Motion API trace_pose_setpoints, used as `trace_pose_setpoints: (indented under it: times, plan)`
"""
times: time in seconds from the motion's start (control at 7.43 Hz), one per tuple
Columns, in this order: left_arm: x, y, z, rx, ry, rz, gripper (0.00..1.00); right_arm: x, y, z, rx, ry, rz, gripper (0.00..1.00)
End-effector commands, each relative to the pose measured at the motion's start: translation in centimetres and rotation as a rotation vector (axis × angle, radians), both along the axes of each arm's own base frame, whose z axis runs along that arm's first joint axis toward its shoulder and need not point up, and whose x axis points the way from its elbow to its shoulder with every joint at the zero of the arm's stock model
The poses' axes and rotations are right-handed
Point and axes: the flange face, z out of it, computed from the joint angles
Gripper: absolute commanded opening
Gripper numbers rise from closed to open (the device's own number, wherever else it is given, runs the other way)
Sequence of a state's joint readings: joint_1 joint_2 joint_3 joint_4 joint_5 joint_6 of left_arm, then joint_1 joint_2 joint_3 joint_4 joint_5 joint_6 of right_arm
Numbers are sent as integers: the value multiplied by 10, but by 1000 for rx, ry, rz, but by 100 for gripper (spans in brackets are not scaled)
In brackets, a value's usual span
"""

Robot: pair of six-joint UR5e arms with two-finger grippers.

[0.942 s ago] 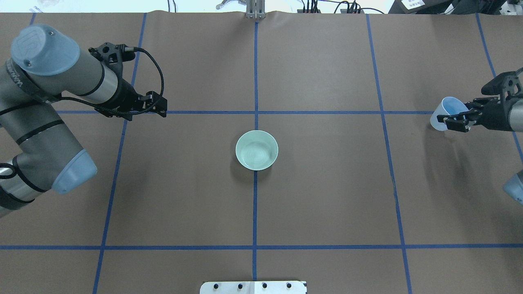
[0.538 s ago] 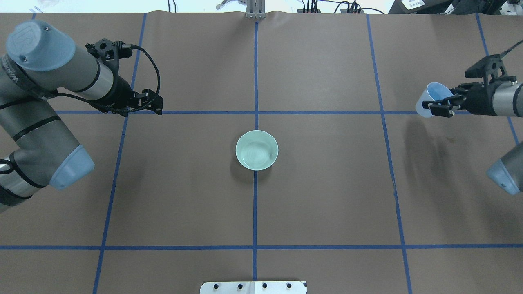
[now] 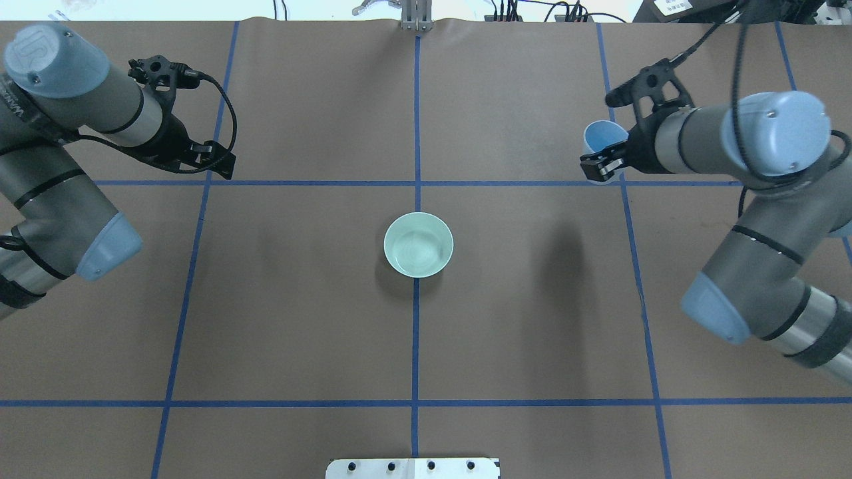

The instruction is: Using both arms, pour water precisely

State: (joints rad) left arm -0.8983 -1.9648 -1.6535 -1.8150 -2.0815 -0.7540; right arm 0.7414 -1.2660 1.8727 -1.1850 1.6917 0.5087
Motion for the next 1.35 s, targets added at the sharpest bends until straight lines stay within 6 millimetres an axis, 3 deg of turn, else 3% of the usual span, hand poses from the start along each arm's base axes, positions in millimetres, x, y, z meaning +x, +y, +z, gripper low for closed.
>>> trace_pose_setpoints:
  times: [0.0, 0.27, 0.4, 0.67, 0.81, 0.94, 1.21]
  plan:
    - [-29, -11, 36, 40, -53, 39, 100, -81, 40, -75, -22, 152, -11, 30]
    - [-65, -16, 70, 60, -99, 58, 100, -127, 73, -99, -6, 242, -19, 30]
    - [-69, -15, 75, 53, -104, 54, 100, -149, 79, -117, 5, 334, -6, 30]
    - [-67, -14, 76, 43, -104, 49, 100, -177, 93, -132, 23, 439, -23, 29]
    - [-67, -15, 77, 41, -104, 49, 100, -201, 86, -145, 62, 484, -32, 28]
    - [-67, -15, 77, 42, -103, 48, 100, -214, 82, -150, 78, 519, -59, 28]
    - [-67, -15, 77, 42, -103, 48, 100, -230, 93, -143, 128, 594, -89, 25]
